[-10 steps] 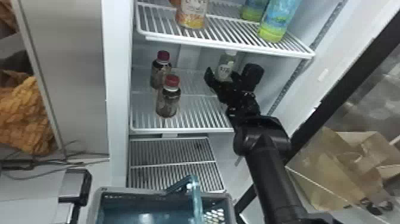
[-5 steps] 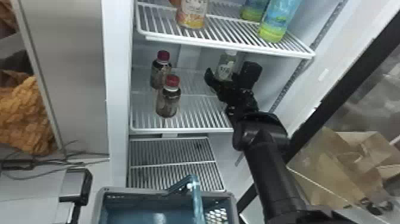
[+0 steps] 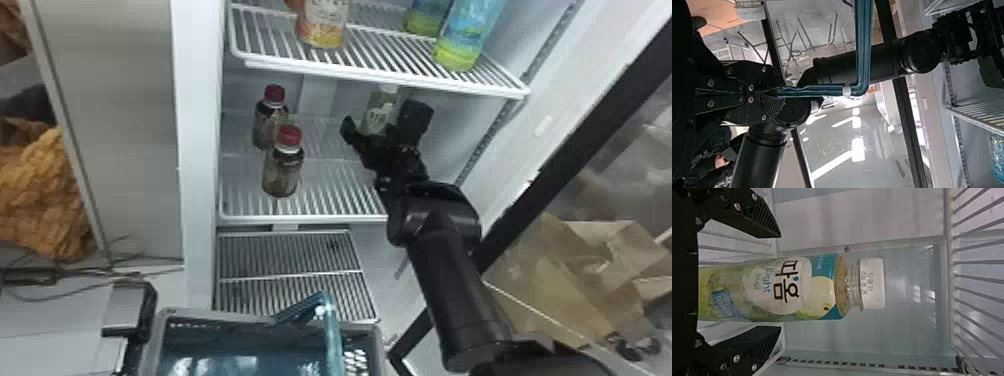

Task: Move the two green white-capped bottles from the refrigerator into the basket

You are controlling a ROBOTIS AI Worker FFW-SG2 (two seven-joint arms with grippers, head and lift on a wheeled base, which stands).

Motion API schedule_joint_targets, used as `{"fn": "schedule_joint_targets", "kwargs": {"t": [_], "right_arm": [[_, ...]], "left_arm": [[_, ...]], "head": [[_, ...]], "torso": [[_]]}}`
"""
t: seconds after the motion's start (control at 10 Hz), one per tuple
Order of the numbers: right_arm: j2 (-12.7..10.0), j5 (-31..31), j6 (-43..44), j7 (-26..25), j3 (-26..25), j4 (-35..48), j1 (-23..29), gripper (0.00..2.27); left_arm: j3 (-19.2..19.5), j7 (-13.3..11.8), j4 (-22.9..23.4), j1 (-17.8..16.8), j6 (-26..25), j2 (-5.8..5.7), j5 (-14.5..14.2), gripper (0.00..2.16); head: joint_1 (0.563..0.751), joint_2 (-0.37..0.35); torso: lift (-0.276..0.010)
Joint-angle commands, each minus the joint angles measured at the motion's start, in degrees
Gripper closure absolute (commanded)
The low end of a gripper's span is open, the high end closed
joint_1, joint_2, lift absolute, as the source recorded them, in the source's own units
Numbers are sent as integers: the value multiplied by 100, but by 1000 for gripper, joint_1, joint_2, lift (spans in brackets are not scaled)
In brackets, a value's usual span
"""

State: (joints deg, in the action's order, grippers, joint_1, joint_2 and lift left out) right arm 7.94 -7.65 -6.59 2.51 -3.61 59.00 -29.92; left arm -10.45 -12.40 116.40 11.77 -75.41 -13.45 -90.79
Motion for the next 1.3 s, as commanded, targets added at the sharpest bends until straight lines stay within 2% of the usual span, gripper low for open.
{"fn": "schedule_joint_targets", "kwargs": {"t": [0.0, 0.1, 0.3, 0.8, 1.2], "right_arm": [[14, 22, 12, -14, 6, -100, -46, 410], [23, 22, 12, -14, -5, -114, -46, 641], [41, 22, 40, -5, -5, -128, -46, 868], [76, 80, 209, 30, -5, 111, 123, 886], [76, 91, 26, 224, -108, 941, 615, 886]], "left_arm": [[-6, 1, -18, -11, 4, 0, -5, 1130], [-17, -8, -18, -11, 4, 0, -5, 1130], [-17, 1, -46, -25, 4, -9, -5, 1130], [-40, 1, -46, -25, 18, -27, -16, 1130], [-29, -8, -46, 18, 18, -27, -28, 1130]], "head": [[695, -350], [695, -350], [695, -350], [694, -350], [695, -350]], "torso": [[-263], [-263], [-263], [-263], [-263]]}}
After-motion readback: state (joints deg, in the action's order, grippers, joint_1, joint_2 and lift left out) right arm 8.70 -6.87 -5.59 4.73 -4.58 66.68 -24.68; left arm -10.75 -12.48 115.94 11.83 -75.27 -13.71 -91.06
